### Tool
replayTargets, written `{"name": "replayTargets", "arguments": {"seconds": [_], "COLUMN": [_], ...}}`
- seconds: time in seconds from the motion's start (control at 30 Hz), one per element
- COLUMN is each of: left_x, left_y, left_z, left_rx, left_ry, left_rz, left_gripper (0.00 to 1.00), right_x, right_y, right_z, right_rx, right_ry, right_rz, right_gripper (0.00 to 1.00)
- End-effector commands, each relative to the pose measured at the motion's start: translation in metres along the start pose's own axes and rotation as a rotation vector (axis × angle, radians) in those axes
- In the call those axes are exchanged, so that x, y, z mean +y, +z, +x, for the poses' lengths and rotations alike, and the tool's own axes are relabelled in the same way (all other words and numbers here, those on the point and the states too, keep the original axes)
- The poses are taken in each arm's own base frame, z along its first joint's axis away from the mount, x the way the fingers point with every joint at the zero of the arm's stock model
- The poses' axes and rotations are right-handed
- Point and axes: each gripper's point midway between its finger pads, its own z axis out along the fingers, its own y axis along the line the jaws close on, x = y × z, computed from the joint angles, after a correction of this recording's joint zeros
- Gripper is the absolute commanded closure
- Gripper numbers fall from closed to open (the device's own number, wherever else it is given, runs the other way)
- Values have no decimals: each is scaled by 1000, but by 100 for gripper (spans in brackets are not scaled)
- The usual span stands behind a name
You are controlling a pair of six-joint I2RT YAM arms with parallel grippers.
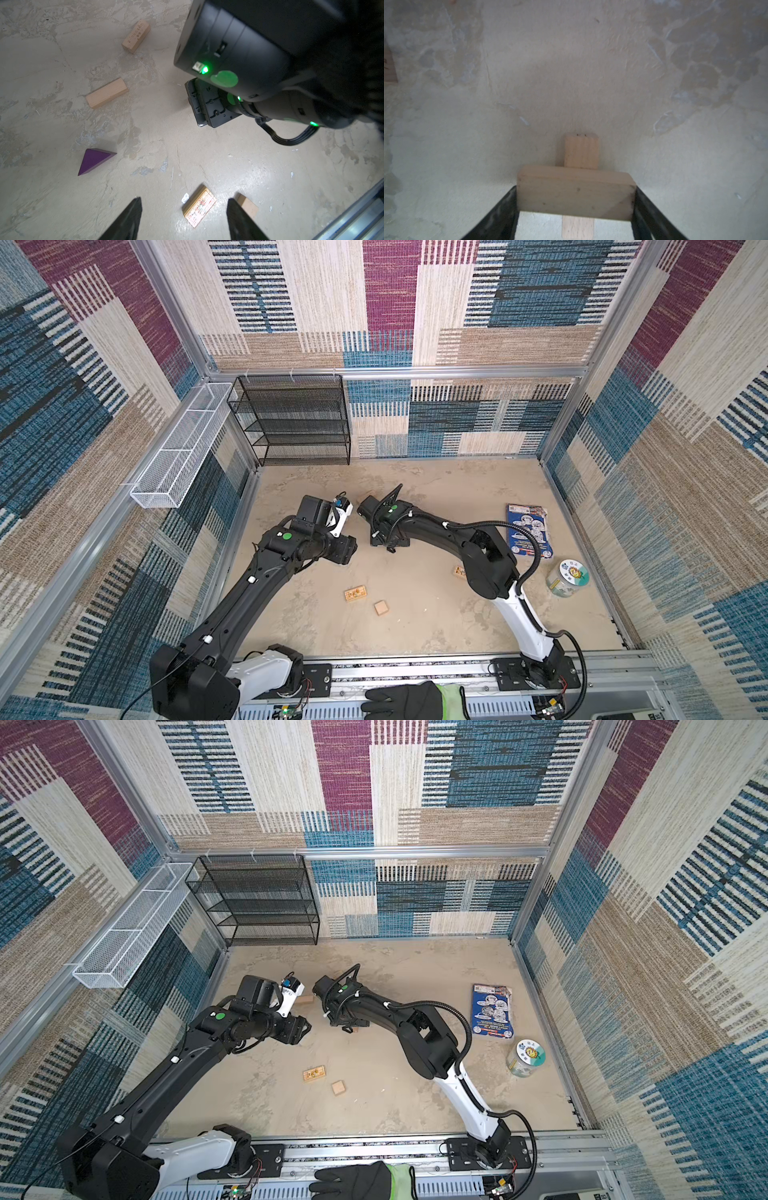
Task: Build the wood block tower
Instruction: 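Lower the flat block crosswise onto the upright block with the right gripper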
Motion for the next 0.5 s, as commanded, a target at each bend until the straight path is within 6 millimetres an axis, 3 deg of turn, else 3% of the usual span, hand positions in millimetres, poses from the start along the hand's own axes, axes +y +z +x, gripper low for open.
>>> {"name": "replayTargets", "arguments": {"seconds": [0.0, 0.03, 0.13, 0.47], "left_x": [1, 2, 2, 2], "left_y": [-2, -2, -2, -2], "left_z": [-2, -2, -2, -1], "left_rx": [-8, -8, -9, -6], "left_ry": [18, 17, 18, 17], "left_rz": [-8, -9, -9, -14], "left_gripper": [31, 31, 31, 31], "right_x": [-1, -1, -3, -5], "right_y": [0, 0, -1, -5], "right_z": [8, 8, 8, 4], "right_rx": [36, 37, 35, 22], "right_ry": [0, 0, 3, 10], "right_rz": [-9, -11, -10, -6], "right_gripper": [20, 19, 0, 0]}}
